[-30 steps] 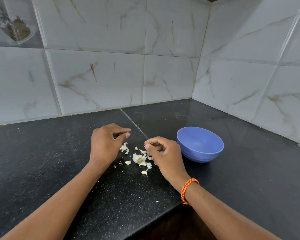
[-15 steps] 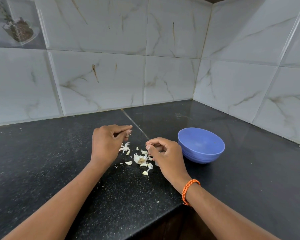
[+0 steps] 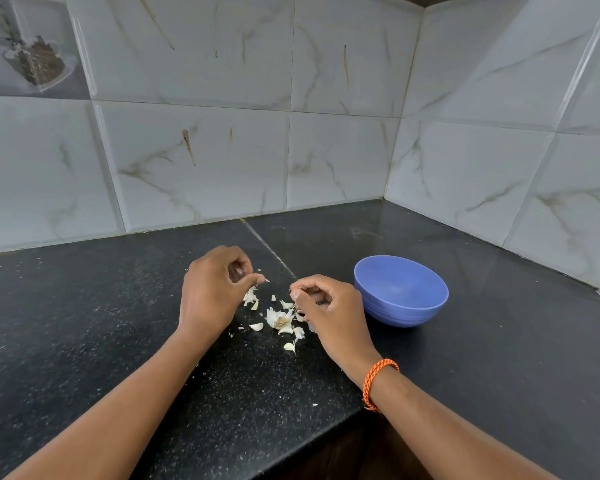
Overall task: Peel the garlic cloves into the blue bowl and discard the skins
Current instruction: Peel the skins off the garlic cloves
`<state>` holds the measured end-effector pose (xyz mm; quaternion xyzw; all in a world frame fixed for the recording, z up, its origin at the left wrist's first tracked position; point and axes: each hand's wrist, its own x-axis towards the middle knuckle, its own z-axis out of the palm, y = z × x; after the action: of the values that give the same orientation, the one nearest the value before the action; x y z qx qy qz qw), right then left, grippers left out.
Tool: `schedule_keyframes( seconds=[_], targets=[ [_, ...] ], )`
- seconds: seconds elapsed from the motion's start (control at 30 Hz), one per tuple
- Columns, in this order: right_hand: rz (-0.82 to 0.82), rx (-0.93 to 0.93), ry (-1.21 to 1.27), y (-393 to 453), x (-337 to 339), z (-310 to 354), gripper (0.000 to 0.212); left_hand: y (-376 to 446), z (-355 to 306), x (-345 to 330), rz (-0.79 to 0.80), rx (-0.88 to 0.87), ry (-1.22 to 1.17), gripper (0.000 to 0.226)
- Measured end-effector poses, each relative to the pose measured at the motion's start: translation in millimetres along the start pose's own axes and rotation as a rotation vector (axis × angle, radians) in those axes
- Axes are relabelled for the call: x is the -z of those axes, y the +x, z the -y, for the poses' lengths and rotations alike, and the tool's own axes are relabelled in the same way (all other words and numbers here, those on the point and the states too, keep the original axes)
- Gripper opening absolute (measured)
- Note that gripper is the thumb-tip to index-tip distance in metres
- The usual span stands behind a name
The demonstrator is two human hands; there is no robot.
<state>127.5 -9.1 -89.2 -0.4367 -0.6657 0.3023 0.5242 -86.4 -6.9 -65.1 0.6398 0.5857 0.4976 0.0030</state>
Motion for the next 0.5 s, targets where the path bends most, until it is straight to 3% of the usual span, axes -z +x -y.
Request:
schedule_keyframes(
  seconds=[0.13, 0.4, 0.5],
  targets=[
    [0.000, 0.001, -0.006, -0.6, 0.4, 0.3, 0.009, 0.1, -0.5, 2.0, -0.019, 0.043, 0.018, 0.036],
    [-0.003, 0.023, -0.032, -0.8, 0.7, 1.1, 0.009, 1.7, -4.8, 2.6, 0.028, 0.075, -0.067, 0.005],
    [0.003, 0.018, -0.033, -1.1, 0.7, 1.2, 0.010, 2.0, 2.3, -1.9, 0.032, 0.068, -0.113, 0.014]
  ],
)
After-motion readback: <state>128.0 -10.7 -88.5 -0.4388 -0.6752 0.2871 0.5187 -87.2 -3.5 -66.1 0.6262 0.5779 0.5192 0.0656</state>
